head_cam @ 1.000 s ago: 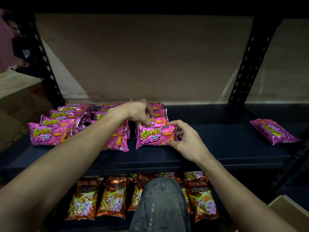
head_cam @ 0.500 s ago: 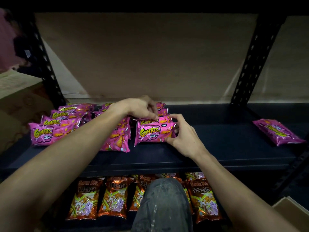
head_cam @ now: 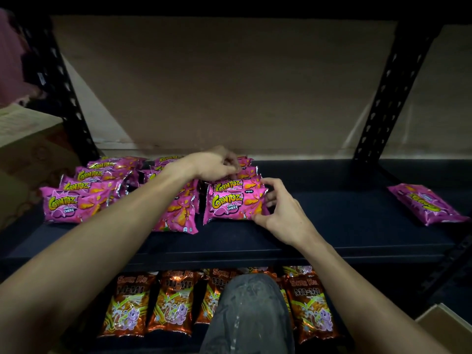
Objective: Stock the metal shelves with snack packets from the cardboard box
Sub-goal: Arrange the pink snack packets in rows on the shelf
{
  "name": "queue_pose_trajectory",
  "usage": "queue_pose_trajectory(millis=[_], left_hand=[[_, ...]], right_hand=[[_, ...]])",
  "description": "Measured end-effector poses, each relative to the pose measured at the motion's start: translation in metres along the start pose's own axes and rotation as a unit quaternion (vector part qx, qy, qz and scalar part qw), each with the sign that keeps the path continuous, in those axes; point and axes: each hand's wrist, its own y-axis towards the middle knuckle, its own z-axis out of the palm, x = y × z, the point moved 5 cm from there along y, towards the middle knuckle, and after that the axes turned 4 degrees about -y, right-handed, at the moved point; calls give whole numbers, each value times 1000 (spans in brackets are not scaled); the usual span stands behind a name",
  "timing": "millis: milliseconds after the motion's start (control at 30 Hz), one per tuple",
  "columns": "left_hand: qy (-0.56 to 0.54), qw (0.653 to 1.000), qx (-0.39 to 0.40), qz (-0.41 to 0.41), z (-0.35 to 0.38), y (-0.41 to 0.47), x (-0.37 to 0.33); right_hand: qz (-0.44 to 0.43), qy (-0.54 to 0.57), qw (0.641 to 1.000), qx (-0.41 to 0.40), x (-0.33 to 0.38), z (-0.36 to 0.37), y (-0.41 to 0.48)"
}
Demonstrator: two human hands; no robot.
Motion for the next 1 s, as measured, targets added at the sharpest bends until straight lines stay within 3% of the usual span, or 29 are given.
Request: queue_pose_trajectory(millis=[767,1000], left_hand=[[-103,977,-171,76,-6,-49,-42],[-209,961,-120,140,59,-42,-101]], right_hand=[[27,-28,997,-63,-23,-28,-14],[56,-108,984,-129,-52,-89,-53]])
